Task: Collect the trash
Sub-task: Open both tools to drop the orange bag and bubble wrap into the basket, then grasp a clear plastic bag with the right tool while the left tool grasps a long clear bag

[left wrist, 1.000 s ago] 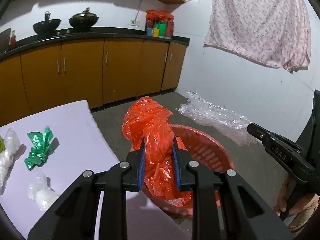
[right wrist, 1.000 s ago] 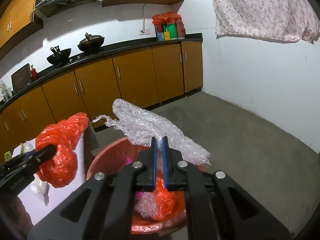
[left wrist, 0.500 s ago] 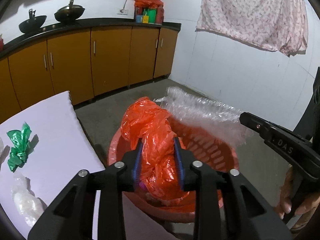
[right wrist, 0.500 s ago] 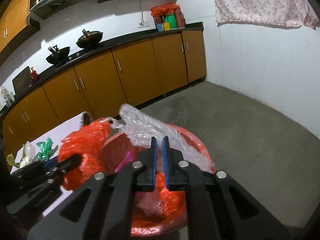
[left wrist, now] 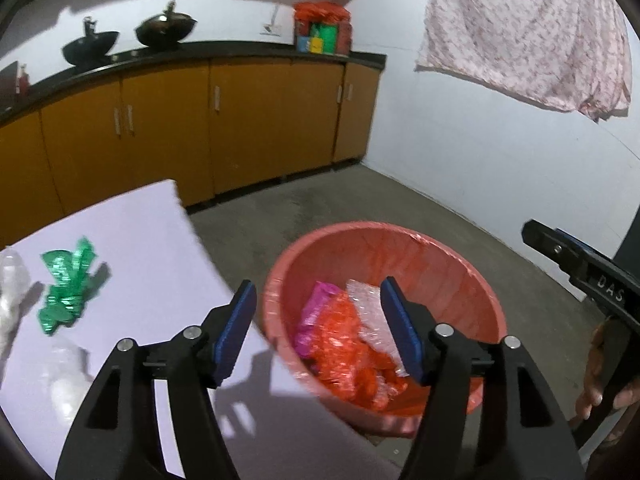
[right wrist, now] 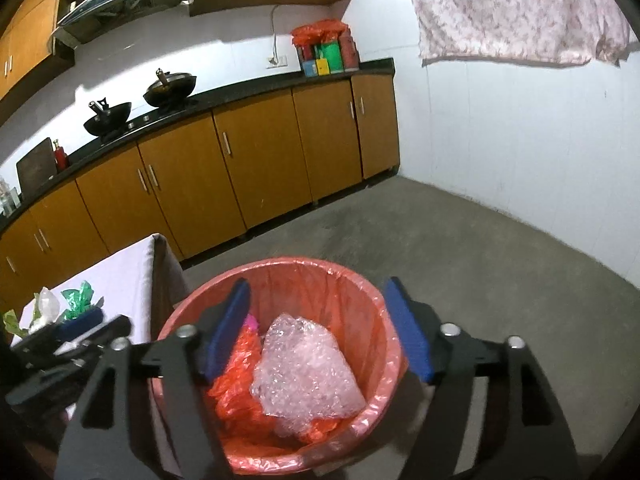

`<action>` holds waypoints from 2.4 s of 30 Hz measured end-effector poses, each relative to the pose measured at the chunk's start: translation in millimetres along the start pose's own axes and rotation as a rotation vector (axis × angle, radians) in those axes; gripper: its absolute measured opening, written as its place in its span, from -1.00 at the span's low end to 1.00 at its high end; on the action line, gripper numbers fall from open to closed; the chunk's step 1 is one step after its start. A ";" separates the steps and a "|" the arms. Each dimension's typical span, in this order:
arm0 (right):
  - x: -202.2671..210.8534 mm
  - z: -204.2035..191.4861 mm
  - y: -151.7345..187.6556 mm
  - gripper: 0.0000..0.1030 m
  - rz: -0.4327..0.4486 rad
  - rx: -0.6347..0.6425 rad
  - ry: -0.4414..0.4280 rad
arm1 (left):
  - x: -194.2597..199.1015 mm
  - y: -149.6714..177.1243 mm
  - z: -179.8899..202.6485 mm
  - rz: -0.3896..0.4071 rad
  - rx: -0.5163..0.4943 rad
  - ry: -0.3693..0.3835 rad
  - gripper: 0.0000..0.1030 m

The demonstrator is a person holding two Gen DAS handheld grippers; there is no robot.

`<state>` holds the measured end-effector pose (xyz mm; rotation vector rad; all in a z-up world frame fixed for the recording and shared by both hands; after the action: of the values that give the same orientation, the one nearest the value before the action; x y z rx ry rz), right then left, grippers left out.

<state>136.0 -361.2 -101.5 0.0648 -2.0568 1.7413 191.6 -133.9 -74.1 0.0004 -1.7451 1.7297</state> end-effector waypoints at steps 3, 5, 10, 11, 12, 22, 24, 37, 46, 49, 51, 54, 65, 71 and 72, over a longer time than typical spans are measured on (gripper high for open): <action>4.6 -7.1 0.7 0.74 0.012 0.030 0.006 | 14.9 -0.7 -9.7 0.028 0.008 -0.033 0.34; 7.7 -12.4 2.3 0.82 0.014 0.049 0.004 | 27.0 -0.1 -17.3 0.045 0.010 -0.062 0.37; 11.5 -35.9 5.7 0.92 -0.009 0.073 -0.032 | 52.5 3.1 -42.2 0.073 0.035 -0.147 0.47; 12.2 -41.8 6.4 0.92 -0.016 0.074 -0.045 | 57.6 4.8 -48.0 0.078 0.043 -0.166 0.50; 13.6 -47.9 7.6 0.92 -0.022 0.076 -0.056 | 62.0 5.4 -55.0 0.083 0.054 -0.187 0.51; 18.7 -146.9 14.8 0.92 -0.089 0.173 -0.179 | 123.9 36.0 -155.6 0.091 0.149 -0.463 0.70; 19.3 -164.4 18.9 0.92 -0.099 0.187 -0.235 | 137.2 41.6 -176.3 0.100 0.162 -0.522 0.80; 10.3 -259.5 67.3 0.92 -0.172 0.283 -0.472 | 190.0 94.7 -275.3 0.063 0.218 -0.837 0.96; 0.7 -312.1 94.7 0.64 -0.232 0.361 -0.540 | 200.1 102.1 -300.1 0.063 0.279 -0.879 0.96; -5.8 -322.7 103.4 0.56 -0.254 0.393 -0.537 | 199.4 100.8 -301.0 0.068 0.264 -0.883 0.96; -9.9 -328.5 109.0 0.56 -0.258 0.415 -0.523 | 198.5 100.4 -300.9 0.068 0.250 -0.879 0.96; -15.9 -332.5 115.7 0.54 -0.273 0.433 -0.515 | 196.4 100.4 -301.8 0.060 0.244 -0.863 0.96; -22.4 -334.0 122.3 -0.03 -0.310 0.462 -0.518 | 169.9 85.9 -288.4 0.041 0.193 -0.734 0.96; -18.9 -323.1 112.7 -0.03 -0.301 0.415 -0.525 | 141.4 69.6 -276.6 0.020 0.153 -0.654 0.96; -17.7 -320.3 110.0 -0.03 -0.296 0.406 -0.524 | 134.3 65.6 -275.2 0.014 0.139 -0.640 0.96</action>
<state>213.4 -39.3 -175.0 0.9891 -1.8410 2.0630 181.9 178.0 -100.7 0.6697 -2.0470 1.9951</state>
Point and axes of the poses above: each gripper's, at about its wrist camera, not at the fingertips, and x roughly against the way its jaws point, z to its right, y to its underside, the point moved 1 cm from there along -x, roughly the way its jaws point, and after that the axes turned 7 degrees about z, right-handed, at the moved point
